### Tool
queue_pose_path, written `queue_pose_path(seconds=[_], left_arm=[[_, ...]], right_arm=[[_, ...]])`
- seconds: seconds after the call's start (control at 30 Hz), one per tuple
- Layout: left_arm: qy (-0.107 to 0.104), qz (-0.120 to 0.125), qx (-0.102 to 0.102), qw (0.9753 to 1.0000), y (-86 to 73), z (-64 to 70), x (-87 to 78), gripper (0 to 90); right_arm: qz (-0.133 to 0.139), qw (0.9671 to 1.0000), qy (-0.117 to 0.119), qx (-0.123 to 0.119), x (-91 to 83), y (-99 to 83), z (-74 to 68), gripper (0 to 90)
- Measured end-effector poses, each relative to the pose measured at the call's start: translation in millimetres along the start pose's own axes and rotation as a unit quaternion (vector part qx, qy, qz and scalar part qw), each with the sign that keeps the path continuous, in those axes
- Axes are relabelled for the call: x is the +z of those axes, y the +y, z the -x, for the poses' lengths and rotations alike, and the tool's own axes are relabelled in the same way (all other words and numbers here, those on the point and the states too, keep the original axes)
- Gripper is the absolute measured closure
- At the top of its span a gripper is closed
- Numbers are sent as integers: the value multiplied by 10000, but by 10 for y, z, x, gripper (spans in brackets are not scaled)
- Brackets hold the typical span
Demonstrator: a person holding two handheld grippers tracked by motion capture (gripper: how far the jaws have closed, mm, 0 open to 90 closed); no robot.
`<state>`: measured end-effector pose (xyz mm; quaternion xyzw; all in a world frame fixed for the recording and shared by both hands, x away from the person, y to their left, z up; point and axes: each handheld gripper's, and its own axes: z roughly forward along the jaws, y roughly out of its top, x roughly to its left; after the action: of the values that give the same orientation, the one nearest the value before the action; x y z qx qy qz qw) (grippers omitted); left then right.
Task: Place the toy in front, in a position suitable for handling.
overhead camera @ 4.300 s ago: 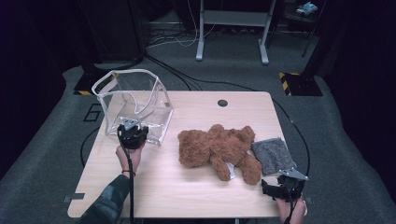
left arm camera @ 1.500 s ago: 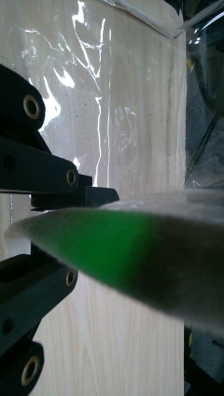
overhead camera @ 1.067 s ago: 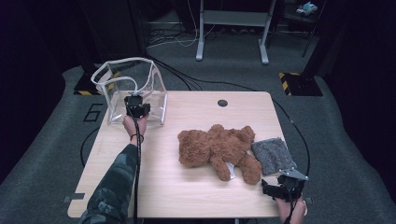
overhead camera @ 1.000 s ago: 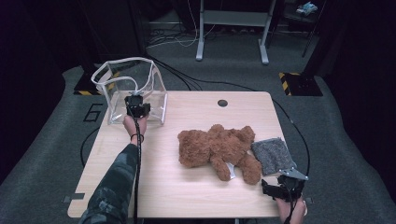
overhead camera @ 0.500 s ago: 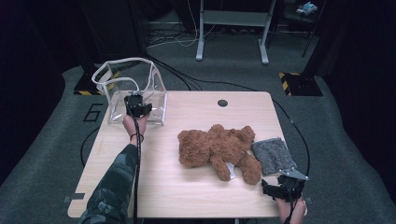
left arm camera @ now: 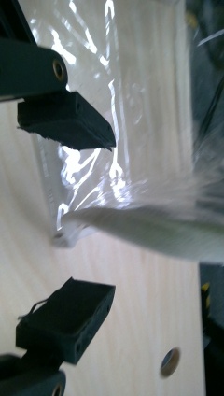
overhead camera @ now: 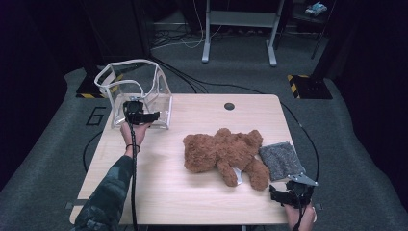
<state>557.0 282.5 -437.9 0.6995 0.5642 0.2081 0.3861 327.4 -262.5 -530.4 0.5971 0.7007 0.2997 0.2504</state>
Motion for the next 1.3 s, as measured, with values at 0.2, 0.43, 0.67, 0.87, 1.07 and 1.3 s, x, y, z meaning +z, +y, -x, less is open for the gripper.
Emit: queue_pose_path(seconds=[0.2,0.43,0.67,0.87,1.07,1.3], left_arm=[[-189,-22,173,9997,-123,38,-104,163],[-516,-101,413,9978,-263,119,-240,149],[-724,-192,610,9953,-464,174,-341,139],[-812,-341,760,9932,-746,204,-396,134],[-812,-440,848,9921,-1017,246,-444,128],[-694,-631,1067,9899,-1278,284,-424,117]], right_arm=[[-4,10000,-1,-6,0,0,0,5],[-11,10000,6,-20,0,0,2,5],[-13,10000,4,-18,0,0,1,4],[-12,10000,0,-16,0,1,2,5],[-13,10000,-4,-3,1,3,0,5],[-28,10000,20,21,-1,7,0,5]])
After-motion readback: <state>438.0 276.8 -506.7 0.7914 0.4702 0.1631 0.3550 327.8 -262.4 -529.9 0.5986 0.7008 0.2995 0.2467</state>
